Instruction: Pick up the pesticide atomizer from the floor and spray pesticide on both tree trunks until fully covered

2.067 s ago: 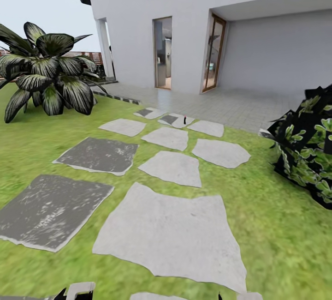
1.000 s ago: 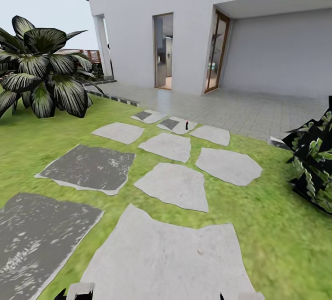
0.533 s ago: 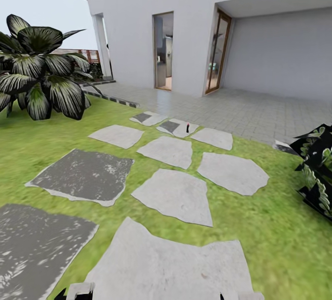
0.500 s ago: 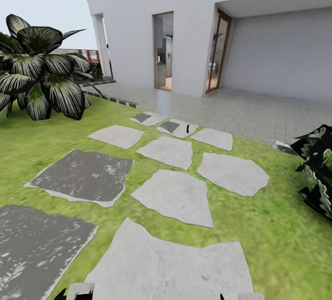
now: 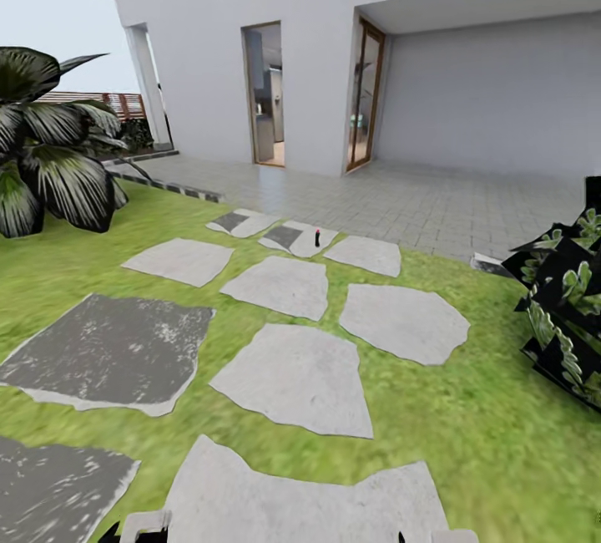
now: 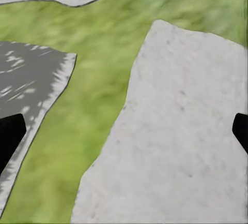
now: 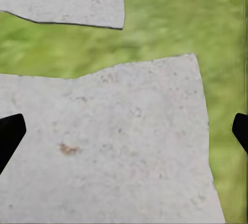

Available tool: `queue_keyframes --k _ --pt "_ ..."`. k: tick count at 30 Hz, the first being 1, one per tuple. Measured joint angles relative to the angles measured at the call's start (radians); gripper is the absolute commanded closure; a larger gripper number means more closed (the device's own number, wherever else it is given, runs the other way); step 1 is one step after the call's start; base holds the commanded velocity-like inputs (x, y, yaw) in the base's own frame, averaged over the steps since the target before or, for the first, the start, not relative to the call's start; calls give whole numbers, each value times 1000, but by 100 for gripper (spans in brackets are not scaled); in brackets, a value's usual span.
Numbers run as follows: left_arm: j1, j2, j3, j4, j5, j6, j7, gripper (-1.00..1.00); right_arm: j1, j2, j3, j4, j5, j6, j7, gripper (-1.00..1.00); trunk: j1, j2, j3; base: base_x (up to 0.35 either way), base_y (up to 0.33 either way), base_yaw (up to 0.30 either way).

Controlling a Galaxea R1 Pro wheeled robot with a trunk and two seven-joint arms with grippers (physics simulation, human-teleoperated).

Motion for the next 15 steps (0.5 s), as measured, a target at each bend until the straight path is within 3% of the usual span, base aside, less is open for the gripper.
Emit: queue_keyframes --k 6,15 --pt "0 0 0 0 0 0 0 -100 0 0 0 -1 0 0 4 -100 0 0 0 338 0 -264" --pt "0 1 0 0 0 0 1 -100 0 0 1 0 1 -1 -1 -100 0 0 0 339 0 -42"
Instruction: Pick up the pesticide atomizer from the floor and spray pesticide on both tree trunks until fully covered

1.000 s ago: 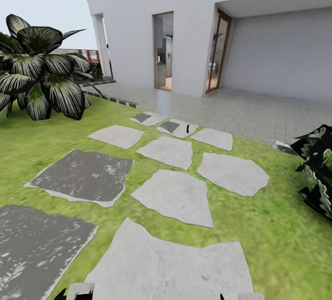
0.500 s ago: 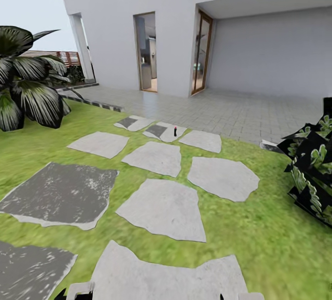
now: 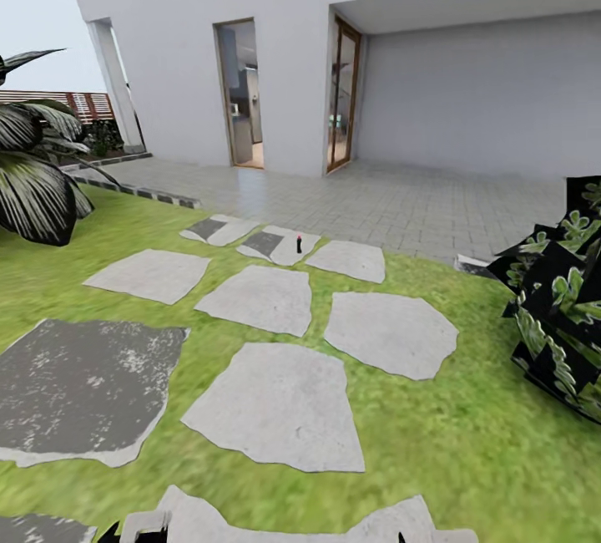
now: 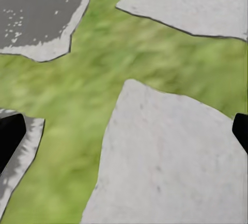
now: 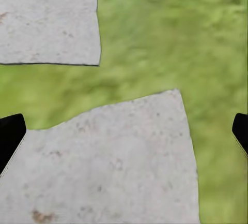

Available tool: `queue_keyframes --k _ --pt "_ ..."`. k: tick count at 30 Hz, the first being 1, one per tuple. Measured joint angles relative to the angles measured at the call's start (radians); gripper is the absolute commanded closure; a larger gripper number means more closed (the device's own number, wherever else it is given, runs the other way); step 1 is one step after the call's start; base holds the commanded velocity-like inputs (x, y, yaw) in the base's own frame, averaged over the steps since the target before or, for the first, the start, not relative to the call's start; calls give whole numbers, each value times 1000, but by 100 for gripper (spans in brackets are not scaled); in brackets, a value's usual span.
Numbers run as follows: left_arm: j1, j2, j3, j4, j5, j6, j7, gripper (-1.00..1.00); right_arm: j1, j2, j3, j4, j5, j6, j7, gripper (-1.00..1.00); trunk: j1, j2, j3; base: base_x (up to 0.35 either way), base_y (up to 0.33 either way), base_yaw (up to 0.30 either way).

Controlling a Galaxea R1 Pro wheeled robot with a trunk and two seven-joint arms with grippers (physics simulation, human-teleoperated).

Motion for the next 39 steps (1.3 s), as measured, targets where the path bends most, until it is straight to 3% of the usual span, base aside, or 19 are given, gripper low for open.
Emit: queue_keyframes --k 39 --pt "0 1 0 0 0 0 0 -100 0 0 2 2 2 0 0 -100 0 0 0 339 0 0"
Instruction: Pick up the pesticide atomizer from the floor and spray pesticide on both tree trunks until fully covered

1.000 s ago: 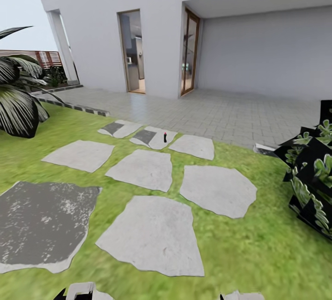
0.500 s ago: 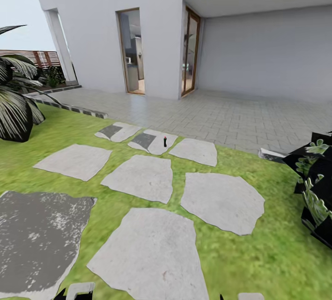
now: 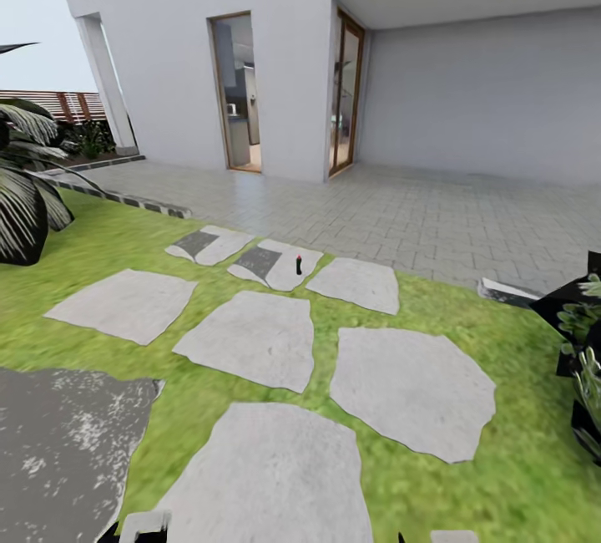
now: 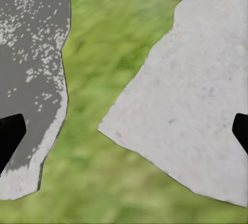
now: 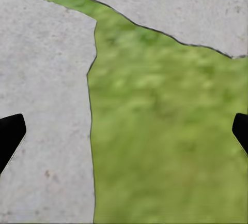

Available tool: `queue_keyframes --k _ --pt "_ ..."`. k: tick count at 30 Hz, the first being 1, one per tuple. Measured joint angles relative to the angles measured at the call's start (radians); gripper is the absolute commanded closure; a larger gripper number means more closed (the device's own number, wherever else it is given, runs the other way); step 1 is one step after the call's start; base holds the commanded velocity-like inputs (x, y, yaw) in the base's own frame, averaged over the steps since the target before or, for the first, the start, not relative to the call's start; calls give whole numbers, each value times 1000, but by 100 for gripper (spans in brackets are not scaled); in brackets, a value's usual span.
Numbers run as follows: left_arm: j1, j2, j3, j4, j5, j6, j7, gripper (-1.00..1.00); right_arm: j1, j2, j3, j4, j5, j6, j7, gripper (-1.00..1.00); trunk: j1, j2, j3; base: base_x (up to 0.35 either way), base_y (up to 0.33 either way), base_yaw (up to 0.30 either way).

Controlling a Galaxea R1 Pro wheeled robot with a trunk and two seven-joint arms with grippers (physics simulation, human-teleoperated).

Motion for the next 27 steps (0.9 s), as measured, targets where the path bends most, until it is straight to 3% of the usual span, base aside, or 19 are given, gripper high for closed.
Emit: queue_keyframes --k 27 --pt "0 0 0 0 0 0 0 -100 0 0 -1 0 0 0 0 -100 0 0 0 339 0 0"
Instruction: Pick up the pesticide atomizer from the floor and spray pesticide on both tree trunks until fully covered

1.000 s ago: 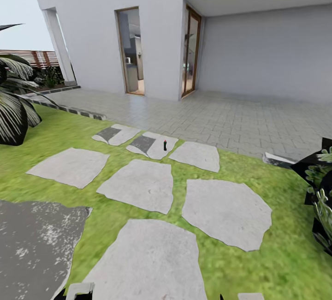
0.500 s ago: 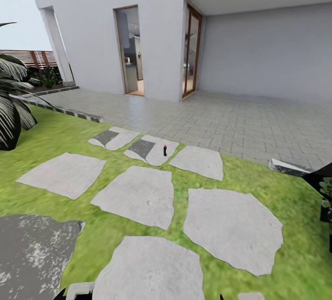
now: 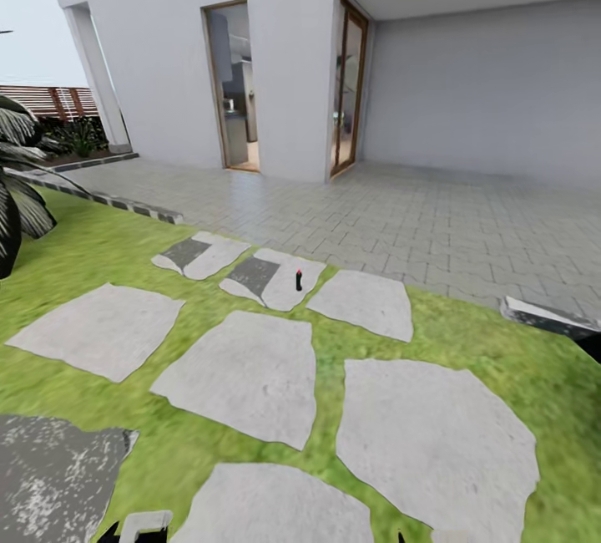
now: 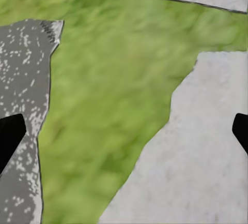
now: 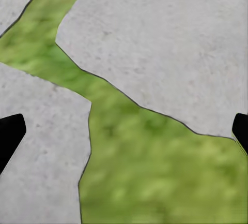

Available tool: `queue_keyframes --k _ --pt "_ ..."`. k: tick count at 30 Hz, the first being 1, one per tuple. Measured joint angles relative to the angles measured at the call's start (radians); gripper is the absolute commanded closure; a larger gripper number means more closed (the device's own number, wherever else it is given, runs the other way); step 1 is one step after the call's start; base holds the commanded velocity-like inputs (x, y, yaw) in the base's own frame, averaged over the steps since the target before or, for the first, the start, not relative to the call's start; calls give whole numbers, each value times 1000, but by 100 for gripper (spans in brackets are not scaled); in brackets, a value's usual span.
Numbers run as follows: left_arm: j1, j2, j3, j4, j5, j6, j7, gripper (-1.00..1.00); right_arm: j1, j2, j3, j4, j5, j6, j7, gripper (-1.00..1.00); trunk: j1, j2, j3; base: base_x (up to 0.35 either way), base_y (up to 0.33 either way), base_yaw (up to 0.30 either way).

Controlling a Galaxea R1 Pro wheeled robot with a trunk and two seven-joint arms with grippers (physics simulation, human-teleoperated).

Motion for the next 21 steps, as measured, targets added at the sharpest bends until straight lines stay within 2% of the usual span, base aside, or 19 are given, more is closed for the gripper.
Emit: queue_keyframes --k 21 --pt "0 0 0 0 -1 0 0 -100 0 0 -2 -3 -2 -1 -1 -100 0 0 0 338 0 0"
